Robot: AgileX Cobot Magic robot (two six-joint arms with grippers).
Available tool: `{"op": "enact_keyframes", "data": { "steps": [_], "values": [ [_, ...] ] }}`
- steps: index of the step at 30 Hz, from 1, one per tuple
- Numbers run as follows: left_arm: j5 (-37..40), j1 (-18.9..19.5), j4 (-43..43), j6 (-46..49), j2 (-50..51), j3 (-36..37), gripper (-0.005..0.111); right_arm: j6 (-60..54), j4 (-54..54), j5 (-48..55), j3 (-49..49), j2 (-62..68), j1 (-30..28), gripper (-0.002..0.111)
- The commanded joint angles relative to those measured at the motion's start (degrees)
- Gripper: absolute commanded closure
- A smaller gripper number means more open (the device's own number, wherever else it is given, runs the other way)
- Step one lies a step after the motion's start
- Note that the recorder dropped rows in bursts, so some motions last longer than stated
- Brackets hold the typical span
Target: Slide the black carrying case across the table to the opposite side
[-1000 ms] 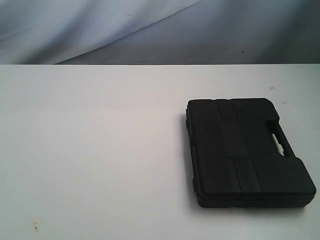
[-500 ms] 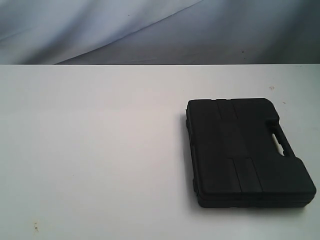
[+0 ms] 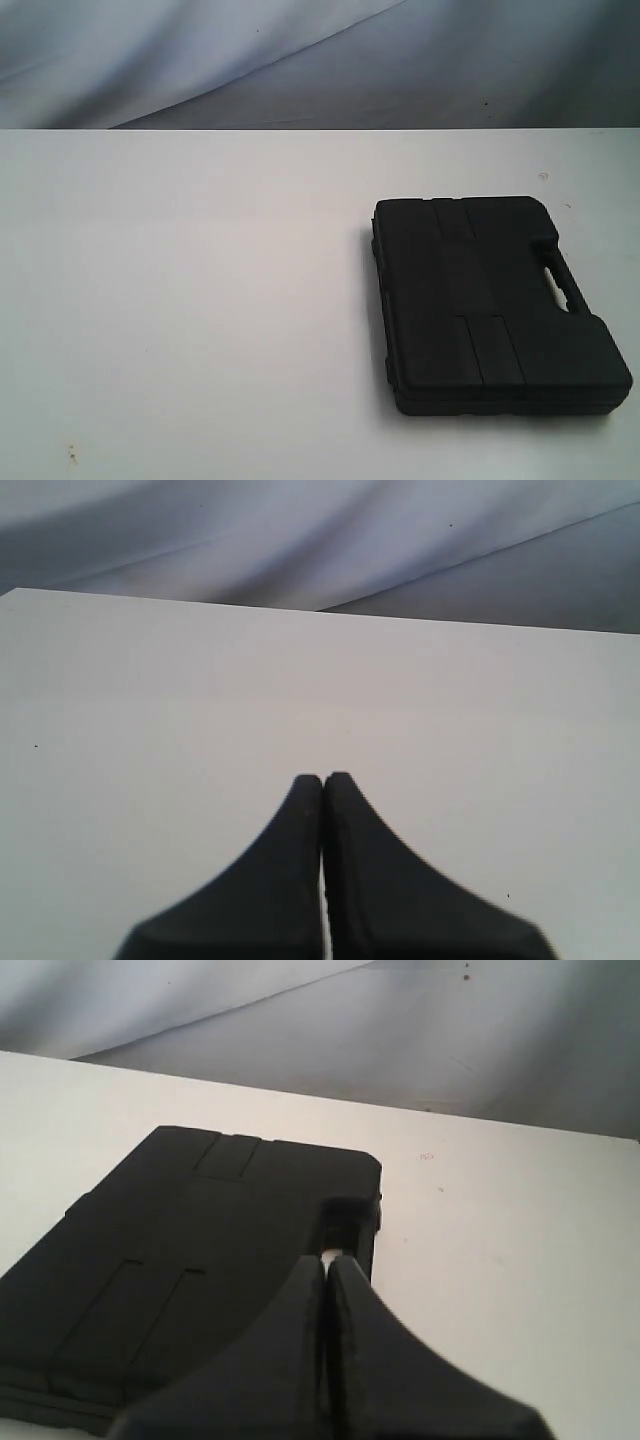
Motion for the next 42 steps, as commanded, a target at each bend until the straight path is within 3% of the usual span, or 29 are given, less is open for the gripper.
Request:
{"op": "enact_keyframes", "data": {
  "steps": [1, 42],
  "values": [
    [-0.44, 0.15, 0.07, -0.12, -0.05, 0.26, 0.107, -1.32, 0.22, -0.42, 0.94, -0.23, 0.03, 0.108],
    [-0.44, 0.15, 0.07, -0.12, -0.05, 0.26, 0.107, -1.21, -0.34, -0.55, 0.94, -0.23, 0.03, 0.108]
  ]
}}
